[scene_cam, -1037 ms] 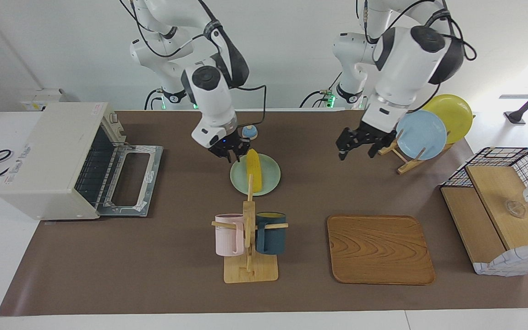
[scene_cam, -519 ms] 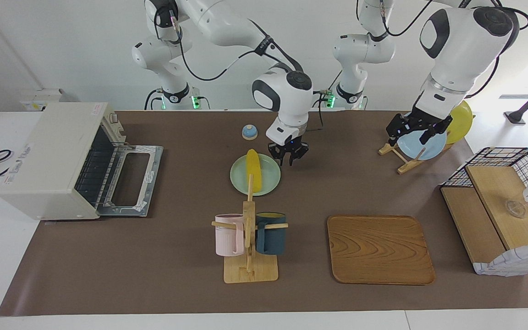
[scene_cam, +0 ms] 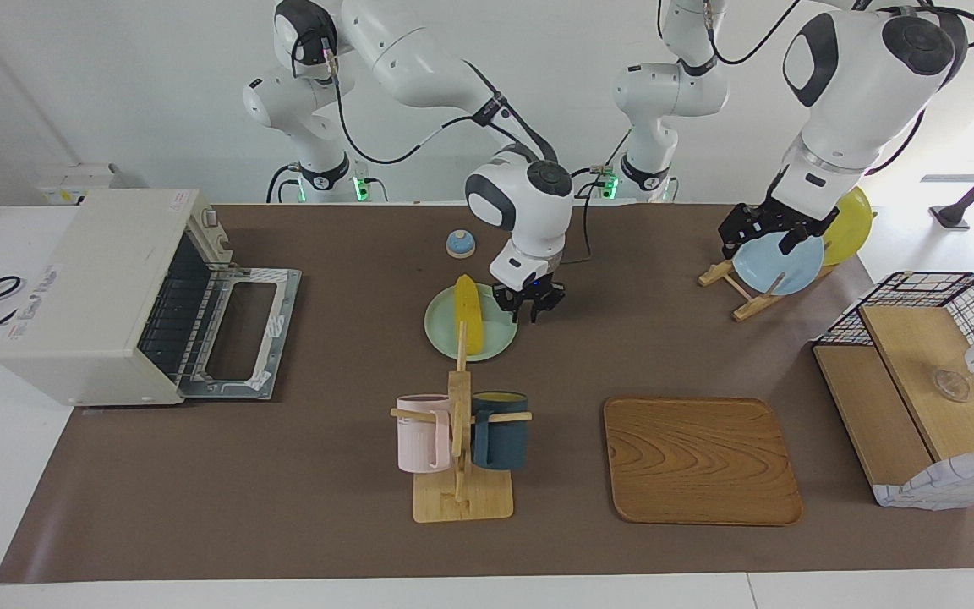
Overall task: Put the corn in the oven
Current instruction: 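Retract the left gripper while the right gripper grasps the green plate rim, then lift the green plate holding the corn with the right gripper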
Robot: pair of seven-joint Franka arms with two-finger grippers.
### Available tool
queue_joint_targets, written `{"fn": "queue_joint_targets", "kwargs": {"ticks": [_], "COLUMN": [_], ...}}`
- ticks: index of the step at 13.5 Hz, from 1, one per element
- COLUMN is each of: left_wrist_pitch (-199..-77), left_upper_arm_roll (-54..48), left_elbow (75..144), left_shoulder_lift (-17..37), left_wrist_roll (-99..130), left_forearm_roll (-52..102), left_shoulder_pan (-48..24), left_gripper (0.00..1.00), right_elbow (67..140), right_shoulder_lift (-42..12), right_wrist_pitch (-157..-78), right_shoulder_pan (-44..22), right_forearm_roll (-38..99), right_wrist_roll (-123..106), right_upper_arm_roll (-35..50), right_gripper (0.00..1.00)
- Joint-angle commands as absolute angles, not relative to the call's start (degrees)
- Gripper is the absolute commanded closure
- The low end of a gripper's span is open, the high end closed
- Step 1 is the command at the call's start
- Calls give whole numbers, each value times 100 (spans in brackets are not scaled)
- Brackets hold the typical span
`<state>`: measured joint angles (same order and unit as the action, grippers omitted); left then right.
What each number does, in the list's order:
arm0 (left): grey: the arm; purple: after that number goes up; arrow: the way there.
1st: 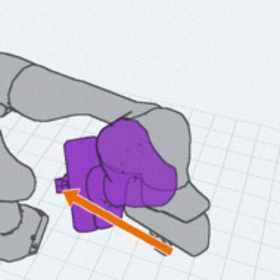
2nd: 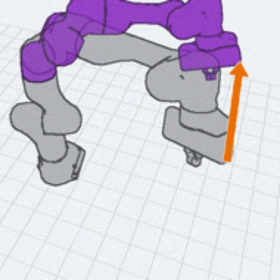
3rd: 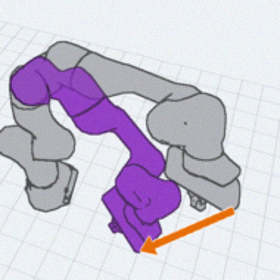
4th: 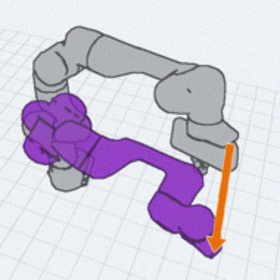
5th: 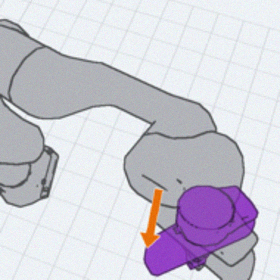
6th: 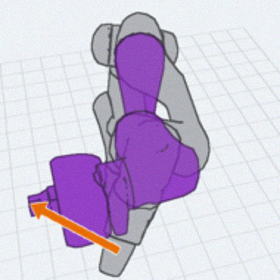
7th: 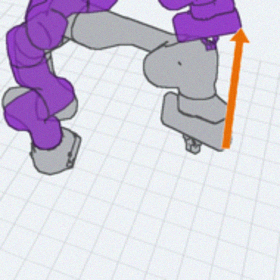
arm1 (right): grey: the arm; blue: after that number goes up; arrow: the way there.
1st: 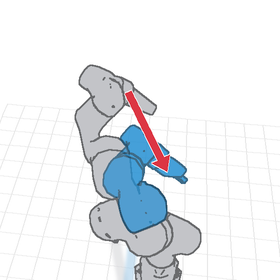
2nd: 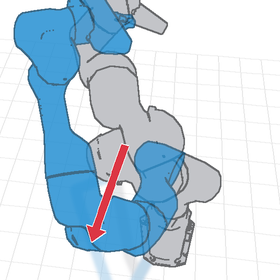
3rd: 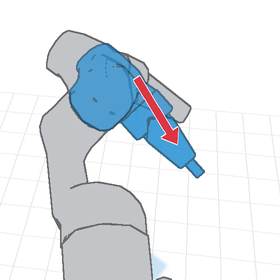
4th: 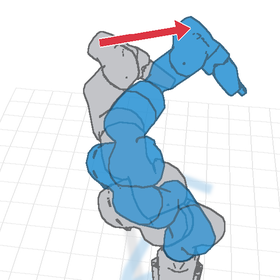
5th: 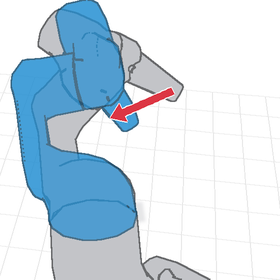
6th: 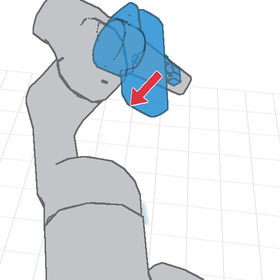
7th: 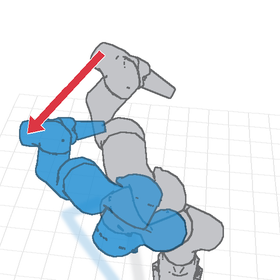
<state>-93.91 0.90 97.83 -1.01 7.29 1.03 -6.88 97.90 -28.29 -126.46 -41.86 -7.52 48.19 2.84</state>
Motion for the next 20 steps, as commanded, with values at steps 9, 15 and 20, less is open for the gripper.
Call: {"fn": "queue_joint_targets", "kwargs": {"ticks": [9, 15, 20], "left_wrist_pitch": [-9422, -9097, -8930], "left_upper_arm_roll": [-501, -475, -475], "left_elbow": [9765, 9536, 9185], "left_shoulder_lift": [-176, -185, -79], "left_wrist_roll": [448, 457, 466], "left_forearm_roll": [-9, -9, 0], "left_shoulder_pan": [18, -26, -123], "left_gripper": [0, 0, 0], "right_elbow": [9951, 9413, 10448], "right_shoulder_lift": [-2575, -2295, -1093], "right_wrist_pitch": [-12106, -10698, -10626], "right_shoulder_pan": [-4131, -3808, -2446], "right_forearm_roll": [-1325, -1679, -1626], "right_wrist_roll": [4737, 4124, 2535], "right_upper_arm_roll": [308, 281, 290], "right_gripper": [100, 100, 100]}}
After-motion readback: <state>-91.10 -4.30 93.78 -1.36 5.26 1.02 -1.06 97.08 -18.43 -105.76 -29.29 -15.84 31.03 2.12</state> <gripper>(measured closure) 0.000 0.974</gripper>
